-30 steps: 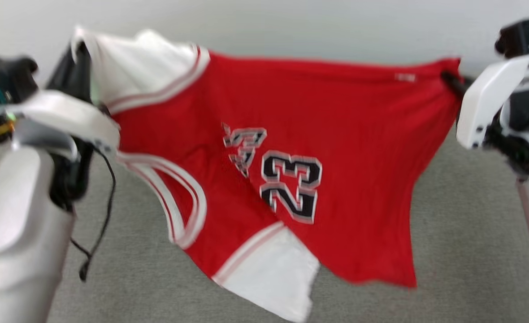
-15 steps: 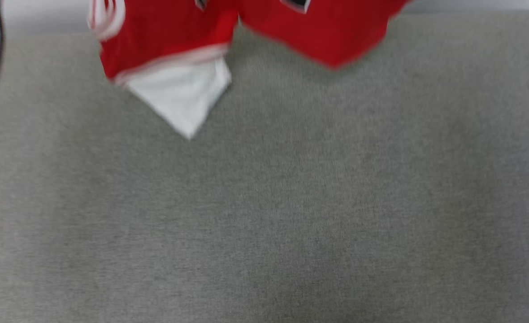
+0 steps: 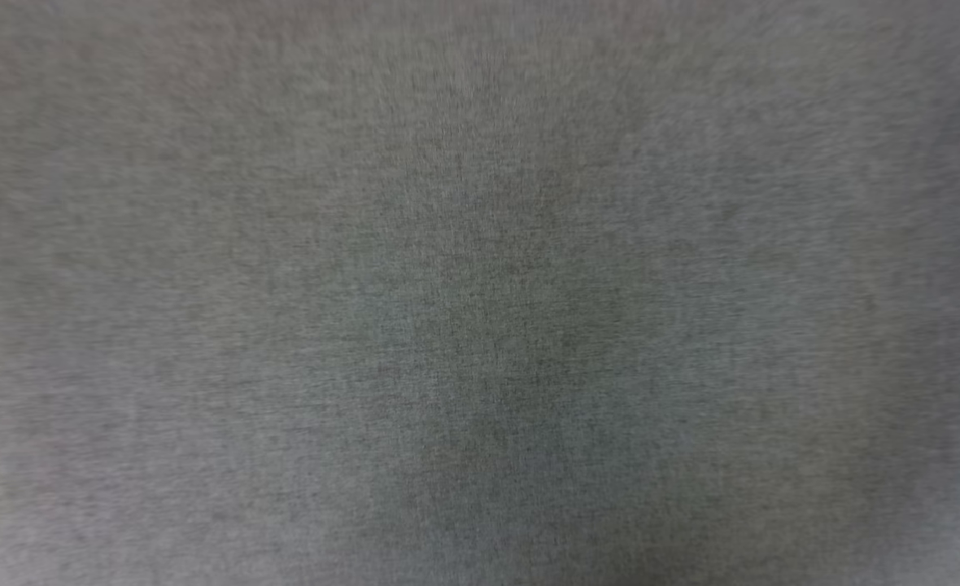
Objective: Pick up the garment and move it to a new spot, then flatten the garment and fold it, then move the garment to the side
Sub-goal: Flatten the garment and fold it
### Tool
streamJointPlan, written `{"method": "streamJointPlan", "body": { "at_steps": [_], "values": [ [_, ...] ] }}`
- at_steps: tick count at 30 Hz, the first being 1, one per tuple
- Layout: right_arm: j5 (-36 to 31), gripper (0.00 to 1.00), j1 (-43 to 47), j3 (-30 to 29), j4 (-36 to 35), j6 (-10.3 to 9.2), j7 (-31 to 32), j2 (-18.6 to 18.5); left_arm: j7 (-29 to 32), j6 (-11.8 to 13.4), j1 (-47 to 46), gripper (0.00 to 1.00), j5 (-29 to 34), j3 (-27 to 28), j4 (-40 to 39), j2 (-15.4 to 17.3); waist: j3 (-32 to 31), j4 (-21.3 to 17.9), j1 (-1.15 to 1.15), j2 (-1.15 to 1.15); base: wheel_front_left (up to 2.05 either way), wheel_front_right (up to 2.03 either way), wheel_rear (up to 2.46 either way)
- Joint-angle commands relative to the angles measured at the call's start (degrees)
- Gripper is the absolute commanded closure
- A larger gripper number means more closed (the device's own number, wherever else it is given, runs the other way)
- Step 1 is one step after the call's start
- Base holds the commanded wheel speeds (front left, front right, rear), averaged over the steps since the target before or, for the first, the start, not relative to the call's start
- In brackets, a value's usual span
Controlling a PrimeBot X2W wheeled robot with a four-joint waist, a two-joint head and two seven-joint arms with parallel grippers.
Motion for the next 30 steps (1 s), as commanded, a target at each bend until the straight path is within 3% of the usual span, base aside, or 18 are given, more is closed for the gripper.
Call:
{"method": "streamJointPlan", "body": {
  "at_steps": [1,10,16,22,30],
  "values": [
    [0.0,1.0,-1.8,0.2,0.8,-0.12,-0.6,0.1,-0.1,0.3,-0.8,1.0,0.1,0.1,-0.2,0.3,5.7,0.0,-0.01,0.0,0.0,0.0,0.0],
    [1.1,1.0,-7.7,4.7,7.3,-0.11,-3.9,2.2,-1.3,0.6,0.9,1.0,-1.7,0.6,0.6,-0.8,12.2,0.6,-0.01,0.0,0.0,0.0,0.0],
    [3.0,1.0,-7.8,7.7,12.2,-0.11,-5.9,2.6,-3.2,-0.4,3.5,1.0,-3.2,0.5,3.6,-2.3,12.4,1.2,-0.01,0.0,0.0,0.0,0.0],
    [6.0,1.0,-1.3,11.7,16.0,-0.1,-7.9,2.1,-5.7,-2.3,9.2,1.0,-5.6,-0.2,8.3,-4.6,8.4,2.7,-0.01,0.0,0.0,0.0,0.0],
    [12.5,1.0,17.9,17.7,16.3,-0.1,-10.1,-0.5,-8.6,-4.3,25.7,1.0,-9.8,-1.6,12.6,-7.8,-4.7,4.3,-0.01,0.0,0.0,0.0,0.0]
  ]
}}
